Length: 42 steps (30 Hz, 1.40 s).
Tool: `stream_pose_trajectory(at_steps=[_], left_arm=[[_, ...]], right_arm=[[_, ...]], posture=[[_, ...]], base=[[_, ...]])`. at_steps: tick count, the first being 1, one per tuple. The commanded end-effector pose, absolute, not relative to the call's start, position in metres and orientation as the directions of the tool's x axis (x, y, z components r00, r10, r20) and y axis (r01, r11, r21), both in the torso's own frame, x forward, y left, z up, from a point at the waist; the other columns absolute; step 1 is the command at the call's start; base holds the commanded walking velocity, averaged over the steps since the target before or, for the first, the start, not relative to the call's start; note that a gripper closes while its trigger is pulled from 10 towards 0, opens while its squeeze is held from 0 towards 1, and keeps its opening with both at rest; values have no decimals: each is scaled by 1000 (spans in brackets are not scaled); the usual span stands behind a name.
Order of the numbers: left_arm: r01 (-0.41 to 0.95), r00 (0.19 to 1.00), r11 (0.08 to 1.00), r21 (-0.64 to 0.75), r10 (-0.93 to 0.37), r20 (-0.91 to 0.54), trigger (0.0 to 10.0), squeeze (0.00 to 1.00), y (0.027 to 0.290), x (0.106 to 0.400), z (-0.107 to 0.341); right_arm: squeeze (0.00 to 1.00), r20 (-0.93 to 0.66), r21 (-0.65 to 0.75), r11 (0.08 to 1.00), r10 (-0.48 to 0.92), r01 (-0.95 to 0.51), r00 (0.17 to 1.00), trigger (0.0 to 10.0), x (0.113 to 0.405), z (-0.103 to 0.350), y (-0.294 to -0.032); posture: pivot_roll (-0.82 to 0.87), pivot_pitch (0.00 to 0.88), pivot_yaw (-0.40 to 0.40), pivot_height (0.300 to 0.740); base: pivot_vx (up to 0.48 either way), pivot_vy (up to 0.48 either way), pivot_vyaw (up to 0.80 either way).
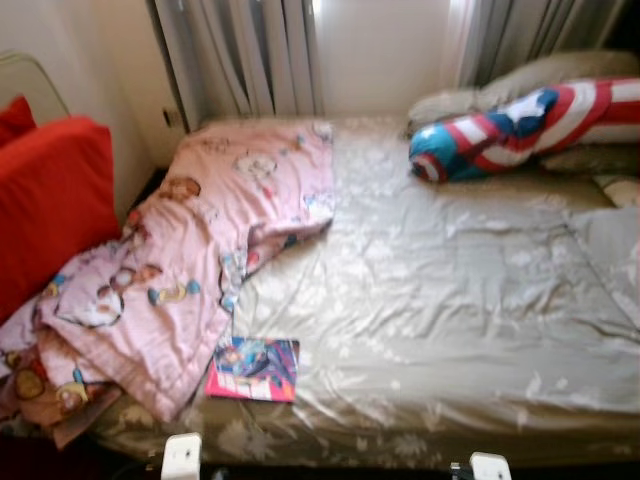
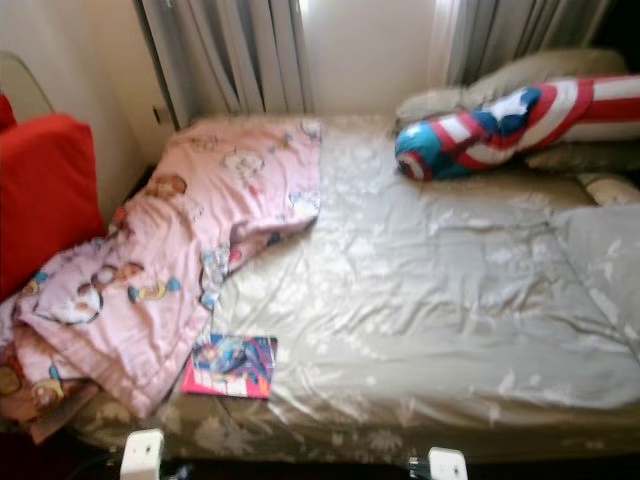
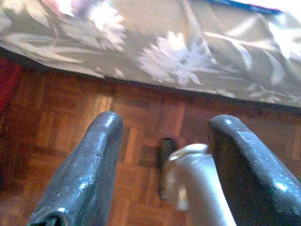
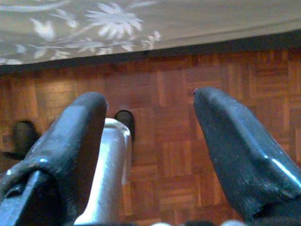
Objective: Clean up the room
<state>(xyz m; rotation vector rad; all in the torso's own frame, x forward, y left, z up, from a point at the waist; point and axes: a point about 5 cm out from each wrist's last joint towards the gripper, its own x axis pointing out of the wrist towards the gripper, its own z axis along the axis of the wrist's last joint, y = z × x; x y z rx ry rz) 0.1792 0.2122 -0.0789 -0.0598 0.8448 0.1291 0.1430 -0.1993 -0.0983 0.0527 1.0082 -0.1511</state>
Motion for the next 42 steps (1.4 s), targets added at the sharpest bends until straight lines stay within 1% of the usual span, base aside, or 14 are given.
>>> stream_pose_trajectory(at_steps=[1, 27, 42], left_arm=[[-144, 634, 989, 21, 109, -765, 10000, 0, 221, 172, -81], [-159, 637, 987, 22, 120, -762, 10000, 0, 220, 172, -81], [-168, 644, 986, 15, 121, -755, 10000, 0, 221, 174, -80]], right_arm=[[0, -843, 0, 990, -75, 139, 533, 10000, 147, -98, -190], [0, -844, -3, 991, -75, 136, 531, 10000, 145, -98, -193], [0, -842, 2, 990, -76, 143, 535, 10000, 146, -98, -193]], posture=[[-62, 21, 6, 740], [-58, 45, 0, 740], [-52, 83, -3, 740]], base=[[0, 398, 0], [0, 393, 0], [0, 0, 0]])
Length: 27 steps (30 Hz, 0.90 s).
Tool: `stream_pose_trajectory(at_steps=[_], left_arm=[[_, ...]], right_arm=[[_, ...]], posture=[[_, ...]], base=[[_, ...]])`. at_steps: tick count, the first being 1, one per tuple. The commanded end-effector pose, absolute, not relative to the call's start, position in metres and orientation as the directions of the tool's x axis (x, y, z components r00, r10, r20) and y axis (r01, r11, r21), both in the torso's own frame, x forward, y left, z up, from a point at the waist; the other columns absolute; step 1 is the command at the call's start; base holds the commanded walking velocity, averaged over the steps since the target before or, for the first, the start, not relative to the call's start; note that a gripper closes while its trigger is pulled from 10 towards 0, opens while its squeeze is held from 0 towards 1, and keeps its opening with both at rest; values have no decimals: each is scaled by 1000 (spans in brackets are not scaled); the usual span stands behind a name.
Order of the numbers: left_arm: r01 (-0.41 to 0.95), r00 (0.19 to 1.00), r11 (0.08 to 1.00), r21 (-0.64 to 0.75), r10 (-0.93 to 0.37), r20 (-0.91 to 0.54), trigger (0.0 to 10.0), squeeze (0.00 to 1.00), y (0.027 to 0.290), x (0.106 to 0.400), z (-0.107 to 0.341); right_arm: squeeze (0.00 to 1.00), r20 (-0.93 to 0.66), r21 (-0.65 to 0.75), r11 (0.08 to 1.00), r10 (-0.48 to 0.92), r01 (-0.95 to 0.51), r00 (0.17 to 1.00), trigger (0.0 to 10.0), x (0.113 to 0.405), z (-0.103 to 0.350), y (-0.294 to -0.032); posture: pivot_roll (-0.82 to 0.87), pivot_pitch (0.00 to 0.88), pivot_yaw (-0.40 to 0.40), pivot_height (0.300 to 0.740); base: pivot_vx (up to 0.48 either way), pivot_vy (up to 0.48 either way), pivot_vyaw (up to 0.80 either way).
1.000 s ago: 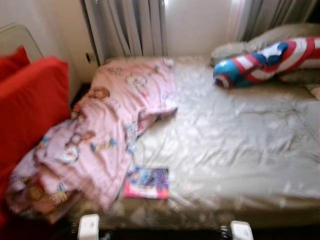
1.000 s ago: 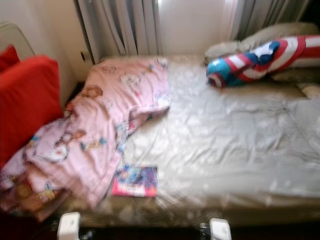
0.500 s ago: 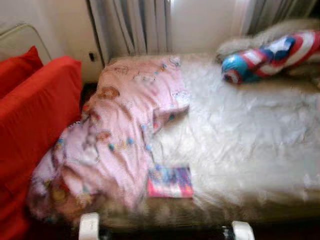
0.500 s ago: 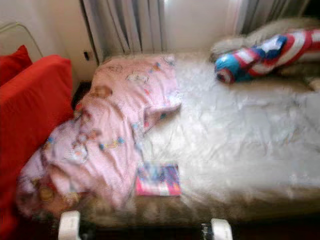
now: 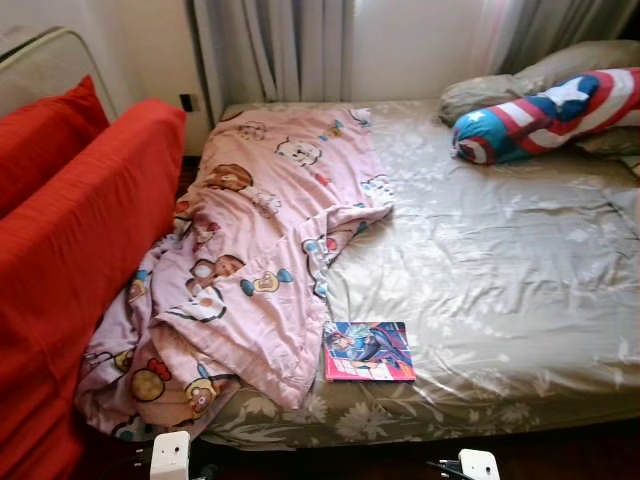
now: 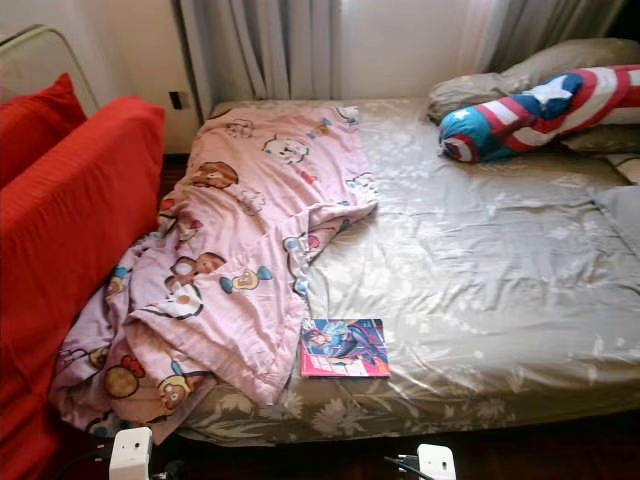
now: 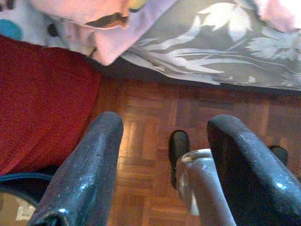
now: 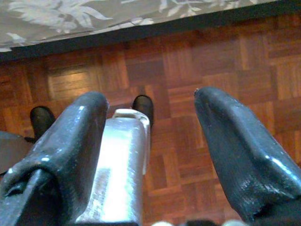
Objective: Clean up the room
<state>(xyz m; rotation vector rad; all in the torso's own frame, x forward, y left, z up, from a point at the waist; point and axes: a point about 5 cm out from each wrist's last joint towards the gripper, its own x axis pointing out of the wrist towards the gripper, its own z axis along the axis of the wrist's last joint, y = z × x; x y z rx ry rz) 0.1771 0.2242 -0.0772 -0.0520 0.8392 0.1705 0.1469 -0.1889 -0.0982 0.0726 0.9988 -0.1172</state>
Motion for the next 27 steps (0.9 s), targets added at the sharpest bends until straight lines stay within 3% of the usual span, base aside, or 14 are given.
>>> stream_pose_trajectory(at_steps=[1, 10, 17, 27], left_arm=[[-169, 644, 986, 14, 122, -755, 10000, 0, 221, 174, -80], [-175, 646, 985, 6, 120, -754, 10000, 0, 221, 175, -79], [-177, 645, 984, 6, 120, -755, 10000, 0, 222, 175, -79], [-176, 645, 984, 3, 117, -755, 10000, 0, 221, 175, -79]], right_arm=[[0, -841, 2, 990, -76, 143, 535, 10000, 146, -98, -193], [0, -835, 6, 992, -63, 123, 546, 10000, 149, -97, -192], [0, -834, 6, 993, -61, 120, 548, 10000, 149, -97, -192], [0, -835, 7, 992, -64, 128, 546, 10000, 148, -97, -192]], posture=[[-52, 83, -3, 740], [-53, 95, -4, 740], [-52, 97, -3, 740], [-53, 97, -5, 740]], base=[[0, 0, 0], [0, 0, 0], [0, 0, 776], [0, 0, 0]])
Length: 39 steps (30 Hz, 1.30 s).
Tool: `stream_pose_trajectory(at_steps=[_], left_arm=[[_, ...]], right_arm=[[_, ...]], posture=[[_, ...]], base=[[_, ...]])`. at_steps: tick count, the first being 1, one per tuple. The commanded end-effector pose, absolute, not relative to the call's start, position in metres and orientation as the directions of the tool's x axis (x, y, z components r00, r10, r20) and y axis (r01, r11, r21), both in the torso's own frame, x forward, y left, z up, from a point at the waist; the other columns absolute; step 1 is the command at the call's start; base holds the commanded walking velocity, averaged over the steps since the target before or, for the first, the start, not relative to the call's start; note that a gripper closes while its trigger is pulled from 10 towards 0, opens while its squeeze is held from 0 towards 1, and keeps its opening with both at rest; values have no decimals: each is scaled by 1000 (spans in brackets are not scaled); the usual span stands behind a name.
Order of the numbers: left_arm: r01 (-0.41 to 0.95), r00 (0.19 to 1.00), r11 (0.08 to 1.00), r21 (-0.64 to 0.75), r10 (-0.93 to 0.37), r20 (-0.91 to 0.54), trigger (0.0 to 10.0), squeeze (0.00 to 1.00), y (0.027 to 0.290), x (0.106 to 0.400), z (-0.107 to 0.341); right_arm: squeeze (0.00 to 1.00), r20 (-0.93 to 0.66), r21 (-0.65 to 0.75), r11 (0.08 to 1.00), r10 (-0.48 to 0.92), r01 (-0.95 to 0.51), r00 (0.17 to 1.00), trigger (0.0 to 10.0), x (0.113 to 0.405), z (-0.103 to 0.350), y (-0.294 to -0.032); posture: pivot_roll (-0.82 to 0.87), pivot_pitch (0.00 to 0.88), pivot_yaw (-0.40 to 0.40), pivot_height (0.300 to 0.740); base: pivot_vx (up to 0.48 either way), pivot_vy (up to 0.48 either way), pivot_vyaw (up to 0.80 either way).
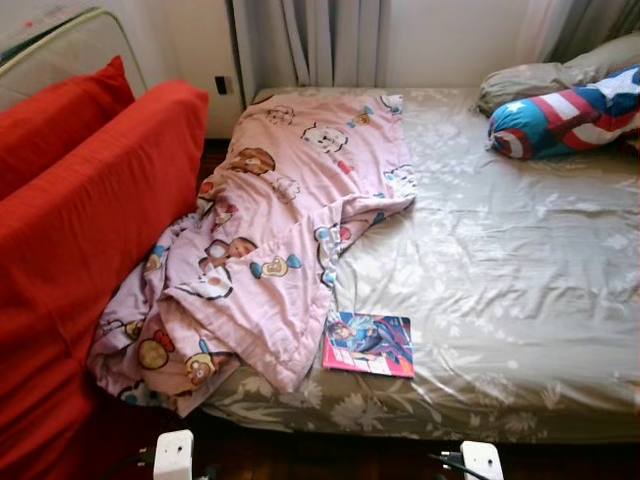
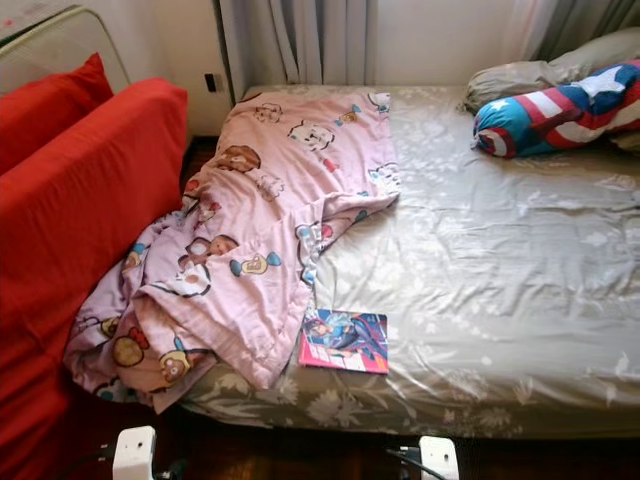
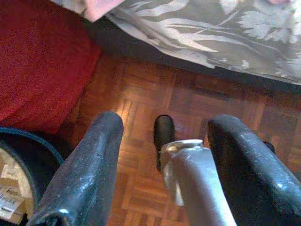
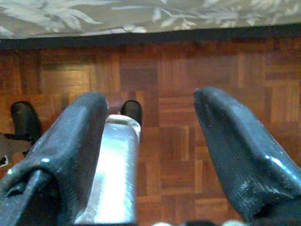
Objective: Clean up the room
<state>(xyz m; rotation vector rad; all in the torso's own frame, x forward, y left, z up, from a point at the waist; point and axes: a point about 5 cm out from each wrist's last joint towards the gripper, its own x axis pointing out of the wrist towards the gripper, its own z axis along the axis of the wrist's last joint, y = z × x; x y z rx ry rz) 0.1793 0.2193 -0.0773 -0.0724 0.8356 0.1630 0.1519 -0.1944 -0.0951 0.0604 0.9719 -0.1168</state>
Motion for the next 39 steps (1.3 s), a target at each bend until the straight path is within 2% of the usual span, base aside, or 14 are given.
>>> stream_pose_trajectory(at_steps=[1, 5, 11, 17, 29, 35, 39], left_arm=[[-175, 645, 985, 3, 117, -755, 10000, 0, 221, 175, -79], [-175, 646, 985, 2, 116, -754, 10000, 0, 221, 175, -79], [-174, 647, 985, 1, 115, -754, 10000, 0, 221, 175, -79], [-171, 647, 985, 2, 114, -754, 10000, 0, 221, 175, -79], [-169, 648, 986, 0, 111, -754, 10000, 0, 221, 175, -79], [-169, 648, 986, 0, 111, -754, 10000, 0, 221, 175, -79], [-169, 649, 986, 1, 112, -752, 10000, 0, 221, 175, -79]], right_arm=[[0, -835, 7, 992, -64, 128, 546, 10000, 148, -97, -192], [0, -837, -1, 995, -56, 100, 545, 10000, 149, -97, -192], [0, -839, -4, 995, -57, 100, 542, 10000, 149, -97, -192], [0, -838, 2, 992, -68, 127, 541, 10000, 148, -97, -192], [0, -835, 0, 994, -61, 110, 546, 10000, 149, -97, -192], [0, -835, -1, 994, -60, 108, 547, 10000, 149, -97, -192], [0, -832, 2, 993, -63, 118, 552, 10000, 149, -97, -192]], posture=[[-53, 97, -5, 740], [-52, 98, -6, 740], [-52, 97, -6, 740], [-51, 98, -6, 740], [-52, 98, -6, 740], [-52, 98, -6, 740], [-51, 97, -7, 740]], base=[[0, 0, 0], [0, 0, 108], [0, 0, 679], [0, 0, 0], [253, 0, 0], [273, 0, 591], [276, 0, 0]])
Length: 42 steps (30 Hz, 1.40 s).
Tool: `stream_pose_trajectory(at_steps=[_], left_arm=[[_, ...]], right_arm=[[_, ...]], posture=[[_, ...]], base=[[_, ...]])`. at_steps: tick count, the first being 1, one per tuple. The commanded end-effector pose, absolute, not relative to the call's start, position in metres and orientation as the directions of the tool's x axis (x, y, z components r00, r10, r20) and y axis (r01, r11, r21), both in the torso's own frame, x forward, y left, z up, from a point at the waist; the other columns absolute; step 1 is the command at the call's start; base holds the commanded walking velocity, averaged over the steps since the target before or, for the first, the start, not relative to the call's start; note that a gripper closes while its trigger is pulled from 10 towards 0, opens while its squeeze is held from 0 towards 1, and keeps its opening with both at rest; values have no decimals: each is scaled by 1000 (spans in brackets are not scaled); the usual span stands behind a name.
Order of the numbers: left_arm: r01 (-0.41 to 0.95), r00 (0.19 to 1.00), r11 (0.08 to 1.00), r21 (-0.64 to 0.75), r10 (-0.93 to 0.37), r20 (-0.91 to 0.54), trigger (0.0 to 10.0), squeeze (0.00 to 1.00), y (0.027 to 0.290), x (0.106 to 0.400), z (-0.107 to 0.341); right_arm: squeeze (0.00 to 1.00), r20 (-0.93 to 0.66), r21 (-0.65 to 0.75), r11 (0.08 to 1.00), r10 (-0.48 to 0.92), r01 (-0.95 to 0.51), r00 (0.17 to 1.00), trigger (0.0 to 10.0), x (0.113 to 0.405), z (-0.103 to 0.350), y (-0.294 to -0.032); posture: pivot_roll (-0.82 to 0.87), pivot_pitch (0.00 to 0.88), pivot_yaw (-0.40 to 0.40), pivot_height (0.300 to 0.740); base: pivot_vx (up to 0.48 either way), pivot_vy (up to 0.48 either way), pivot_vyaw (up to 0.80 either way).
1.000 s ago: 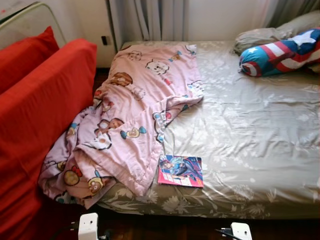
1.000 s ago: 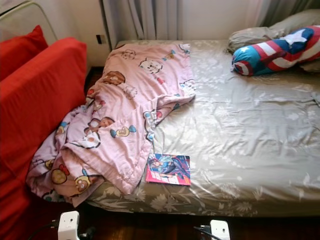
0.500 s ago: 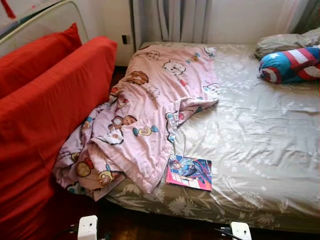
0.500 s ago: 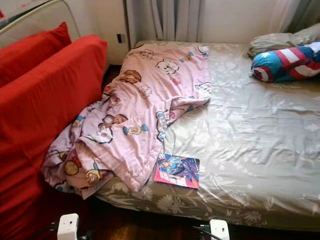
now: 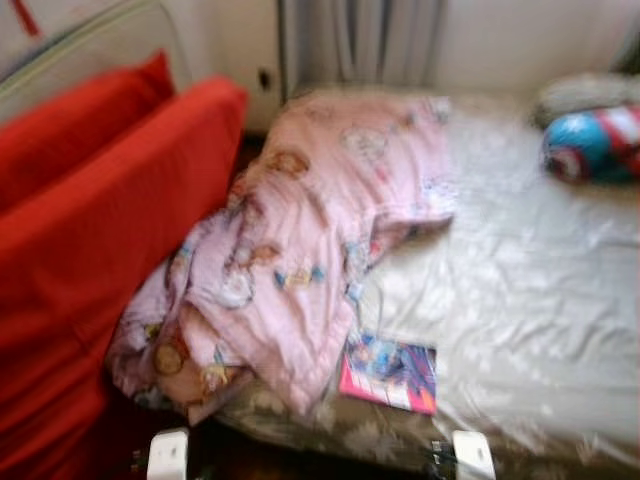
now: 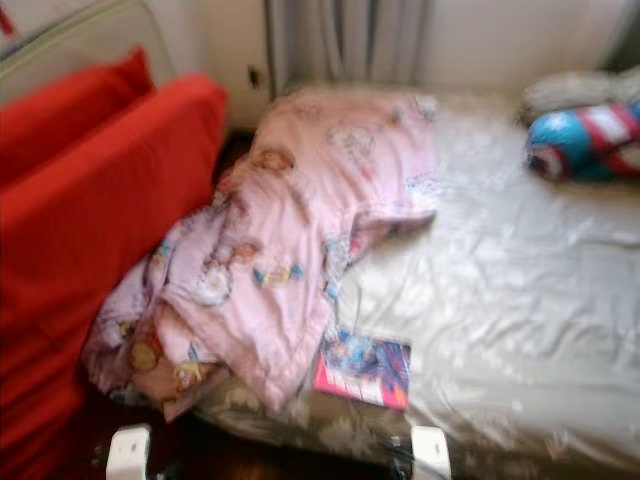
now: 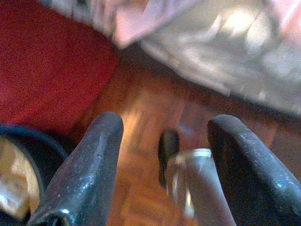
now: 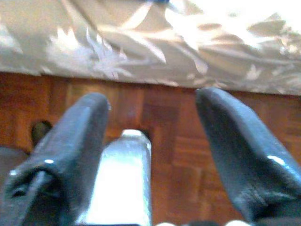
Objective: Clean up the room
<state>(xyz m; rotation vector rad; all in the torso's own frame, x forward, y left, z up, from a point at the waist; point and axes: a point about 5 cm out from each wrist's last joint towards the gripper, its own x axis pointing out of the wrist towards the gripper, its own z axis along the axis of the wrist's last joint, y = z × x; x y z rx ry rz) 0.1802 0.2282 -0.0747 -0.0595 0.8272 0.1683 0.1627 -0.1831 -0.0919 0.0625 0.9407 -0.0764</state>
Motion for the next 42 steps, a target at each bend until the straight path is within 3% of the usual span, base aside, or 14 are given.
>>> stream_pose_trajectory(at_steps=[1, 9, 13, 21, 22, 23, 24, 27, 38, 42], left_arm=[[-169, 652, 986, 0, 112, -750, 10000, 0, 221, 175, -79], [-180, 674, 984, -12, 114, -730, 10000, 0, 221, 177, -77], [-210, 741, 976, -63, 117, -662, 10000, 0, 222, 180, -72], [-178, 809, 978, -105, 84, -582, 10000, 0, 220, 185, -65], [-133, 908, 985, -108, 78, -411, 10000, 0, 219, 223, -36], [-110, 947, 988, -106, 72, -312, 10000, 0, 217, 242, -18], [-93, 978, 990, -107, 71, -196, 10000, 0, 215, 261, 6], [-84, 985, 991, -104, 67, -158, 10000, 0, 218, 258, 8], [-66, 994, 993, -98, 58, -91, 10000, 0, 214, 245, 22], [-69, 993, 993, -95, 59, -98, 10000, 0, 217, 245, 23]], right_arm=[[0, -829, 2, 993, -65, 119, 556, 10000, 149, -96, -192], [0, -807, 6, 994, -59, 108, 587, 10000, 152, -94, -192], [0, -733, 8, 996, -58, 94, 678, 10000, 158, -88, -192], [0, -636, 46, 995, -40, 89, 771, 10000, 164, -80, -191], [0, -622, 51, 994, -40, 92, 782, 10000, 165, -79, -191], [0, -617, 53, 994, -41, 93, 786, 10000, 165, -78, -191], [0, -446, 29, 998, -34, 53, 894, 10000, 215, -47, -183], [0, -242, 37, 999, -17, 27, 970, 10000, 256, -7, -174], [0, -207, 48, 998, -35, 46, 978, 10000, 259, 1, -172], [0, -222, 32, 999, -27, 34, 975, 10000, 256, -1, -170]], posture=[[-51, 97, -7, 740], [-53, 101, -6, 740], [-54, 108, -5, 740], [-59, 104, -4, 740], [-59, 102, -5, 740], [-59, 102, -5, 740], [-59, 96, -5, 740], [-58, 83, -6, 740], [-55, 45, -10, 740], [-54, 38, -6, 715]], base=[[0, 0, 0], [0, 0, 0], [0, 0, 0], [0, 0, 0], [0, 0, 0], [0, 0, 0], [0, 0, 0], [0, 0, 0], [0, 0, 0], [0, 0, 0]])
